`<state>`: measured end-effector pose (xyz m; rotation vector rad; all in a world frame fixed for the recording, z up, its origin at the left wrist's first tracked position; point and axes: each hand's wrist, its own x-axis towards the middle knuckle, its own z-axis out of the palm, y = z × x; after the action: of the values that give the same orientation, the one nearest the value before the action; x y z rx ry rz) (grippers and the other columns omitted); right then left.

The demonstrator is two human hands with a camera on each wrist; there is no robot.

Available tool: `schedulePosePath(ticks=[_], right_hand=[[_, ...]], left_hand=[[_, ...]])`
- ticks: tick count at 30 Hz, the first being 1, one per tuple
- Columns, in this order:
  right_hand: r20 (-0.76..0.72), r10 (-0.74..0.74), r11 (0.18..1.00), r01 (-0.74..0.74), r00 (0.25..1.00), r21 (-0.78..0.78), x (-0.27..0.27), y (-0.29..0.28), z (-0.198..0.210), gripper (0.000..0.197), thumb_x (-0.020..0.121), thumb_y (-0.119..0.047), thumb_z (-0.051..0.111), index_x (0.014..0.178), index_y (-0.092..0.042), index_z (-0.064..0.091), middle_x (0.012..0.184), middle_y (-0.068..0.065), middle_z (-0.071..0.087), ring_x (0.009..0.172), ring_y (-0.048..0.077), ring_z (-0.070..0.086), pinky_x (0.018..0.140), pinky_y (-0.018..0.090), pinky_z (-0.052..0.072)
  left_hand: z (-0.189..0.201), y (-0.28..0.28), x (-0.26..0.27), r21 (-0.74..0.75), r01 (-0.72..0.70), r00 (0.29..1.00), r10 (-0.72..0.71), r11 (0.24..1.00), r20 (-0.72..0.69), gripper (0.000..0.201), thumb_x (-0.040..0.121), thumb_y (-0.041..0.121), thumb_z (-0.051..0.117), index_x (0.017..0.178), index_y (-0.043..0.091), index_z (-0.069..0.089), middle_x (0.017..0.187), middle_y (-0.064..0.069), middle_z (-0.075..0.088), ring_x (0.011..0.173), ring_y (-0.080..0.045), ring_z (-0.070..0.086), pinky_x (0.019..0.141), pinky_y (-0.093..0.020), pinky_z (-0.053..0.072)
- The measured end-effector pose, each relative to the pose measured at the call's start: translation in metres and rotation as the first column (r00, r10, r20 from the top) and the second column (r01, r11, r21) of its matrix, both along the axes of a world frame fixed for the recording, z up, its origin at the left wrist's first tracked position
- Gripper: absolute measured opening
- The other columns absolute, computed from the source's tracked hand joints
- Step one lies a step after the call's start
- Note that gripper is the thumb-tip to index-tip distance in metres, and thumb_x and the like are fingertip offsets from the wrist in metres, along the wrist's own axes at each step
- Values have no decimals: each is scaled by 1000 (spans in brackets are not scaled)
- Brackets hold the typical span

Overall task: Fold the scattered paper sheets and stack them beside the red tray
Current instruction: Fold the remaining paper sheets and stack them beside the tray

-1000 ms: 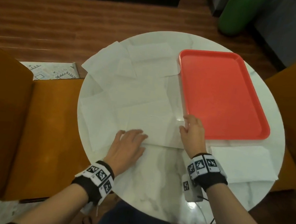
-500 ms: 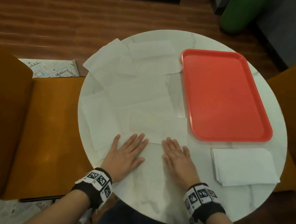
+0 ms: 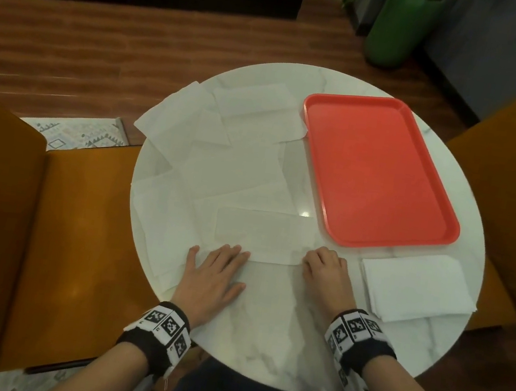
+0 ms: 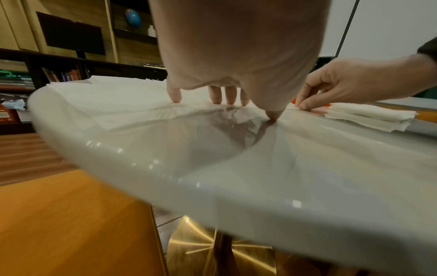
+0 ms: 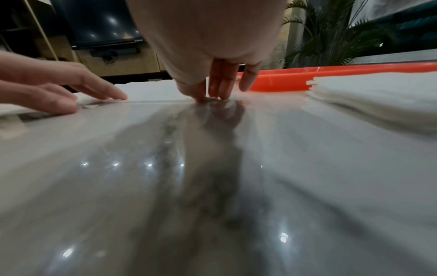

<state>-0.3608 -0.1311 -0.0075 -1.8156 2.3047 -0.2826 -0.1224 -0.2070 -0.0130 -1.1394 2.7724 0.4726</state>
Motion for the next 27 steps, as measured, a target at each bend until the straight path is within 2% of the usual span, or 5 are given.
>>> schedulePosePath(ticks=[9,15,19,24,27], right_hand=[[330,-112,983,153,937,-103,5,20,65,9,82,-32,53,81,-25,59,93,-13,55,94,7,52,88,33,32],[774,-231,932,363,590,1,-21,49,115,28,80,-39,72,107,-32,66,108,-13,69,106,3,60,92,26,45],[829,-288,822,568,479,-42,-47,66,125,9,87,-17,66,81,-15,72,75,-3,72,71,8,65,67,28,51],[882,-416,666,735,221,130,-109,95,105,22,90,-22,63,104,-7,69,101,12,73,96,30,68,85,46,55],[838,-530,591,765,129,256,-143,109,92,22,89,-22,64,103,-6,68,106,12,71,100,29,66,76,36,55]], left_hand=[[37,-11,-47,-118,41,990,-56,992,-127,58,81,34,68,134,29,45,114,3,64,104,-19,62,101,-55,31],[86,-18,-81,333,168,898,-5,928,-440,18,97,34,50,102,30,67,91,9,72,85,-11,65,81,-35,50],[108,-15,-94,517,262,878,20,815,-477,19,94,39,56,89,27,69,82,6,70,78,-12,64,75,-36,50],[106,-16,-82,618,170,879,166,767,-447,12,93,24,60,94,25,71,80,3,74,79,-8,68,76,-21,52],[94,-24,-47,646,23,870,303,763,-389,15,92,14,61,95,25,71,80,3,74,75,-6,68,74,-13,51]])
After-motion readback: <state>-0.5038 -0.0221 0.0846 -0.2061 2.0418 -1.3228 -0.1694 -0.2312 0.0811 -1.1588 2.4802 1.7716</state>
